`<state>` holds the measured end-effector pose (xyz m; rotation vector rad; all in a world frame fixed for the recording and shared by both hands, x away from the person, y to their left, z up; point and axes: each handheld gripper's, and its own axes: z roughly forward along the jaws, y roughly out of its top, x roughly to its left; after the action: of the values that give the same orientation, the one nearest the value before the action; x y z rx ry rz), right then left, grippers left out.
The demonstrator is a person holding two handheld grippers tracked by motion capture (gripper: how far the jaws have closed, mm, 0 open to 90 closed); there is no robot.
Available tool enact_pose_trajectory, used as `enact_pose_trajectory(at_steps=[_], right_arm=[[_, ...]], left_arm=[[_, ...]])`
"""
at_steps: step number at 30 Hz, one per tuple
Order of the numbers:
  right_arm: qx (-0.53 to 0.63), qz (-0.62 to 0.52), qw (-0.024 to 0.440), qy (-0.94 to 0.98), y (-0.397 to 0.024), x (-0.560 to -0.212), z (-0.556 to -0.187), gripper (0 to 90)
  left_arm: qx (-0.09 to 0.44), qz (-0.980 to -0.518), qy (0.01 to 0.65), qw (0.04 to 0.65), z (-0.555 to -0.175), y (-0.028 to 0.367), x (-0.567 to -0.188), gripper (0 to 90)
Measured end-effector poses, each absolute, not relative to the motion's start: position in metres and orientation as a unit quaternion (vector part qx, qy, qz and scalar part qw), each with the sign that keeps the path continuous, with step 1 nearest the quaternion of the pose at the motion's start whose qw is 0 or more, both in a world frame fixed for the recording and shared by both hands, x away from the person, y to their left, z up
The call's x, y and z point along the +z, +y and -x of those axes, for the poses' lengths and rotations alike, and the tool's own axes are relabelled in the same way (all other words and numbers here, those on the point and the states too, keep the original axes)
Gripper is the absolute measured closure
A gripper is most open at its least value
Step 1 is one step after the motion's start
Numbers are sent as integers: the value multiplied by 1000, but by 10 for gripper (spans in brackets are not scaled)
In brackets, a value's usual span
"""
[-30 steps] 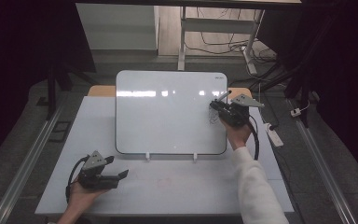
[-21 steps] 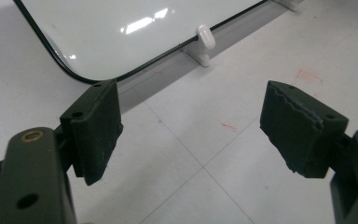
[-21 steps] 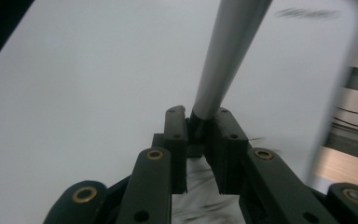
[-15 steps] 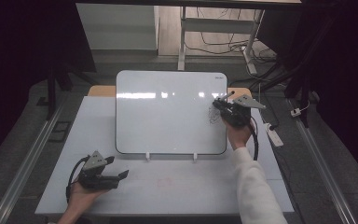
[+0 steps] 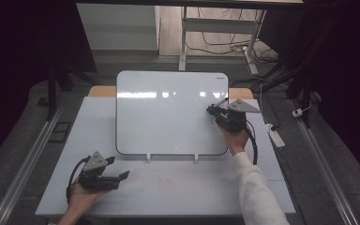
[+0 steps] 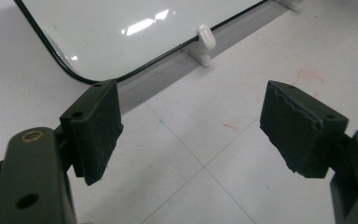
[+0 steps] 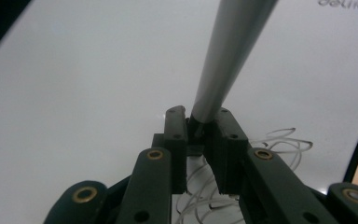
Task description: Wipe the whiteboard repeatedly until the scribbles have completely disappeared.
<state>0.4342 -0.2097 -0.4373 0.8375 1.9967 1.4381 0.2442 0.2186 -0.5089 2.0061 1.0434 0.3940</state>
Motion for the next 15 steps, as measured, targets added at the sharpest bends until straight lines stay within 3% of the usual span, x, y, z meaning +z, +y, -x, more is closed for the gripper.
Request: enact_pose_trajectory(at_steps=[4,10,15], right_arm=[[557,-378,288,681,-234,-430,-444,772],[523,-315,293,736,-220,-436,-433,772],[548,-384,300,680,-246,-428,-444,772]], left_arm=[[157,-798,413,410,-243,218,-509,211],[155,-795,416,413,-244,219,-509,211],[156,-795,413,415,-242,218,-508,211]])
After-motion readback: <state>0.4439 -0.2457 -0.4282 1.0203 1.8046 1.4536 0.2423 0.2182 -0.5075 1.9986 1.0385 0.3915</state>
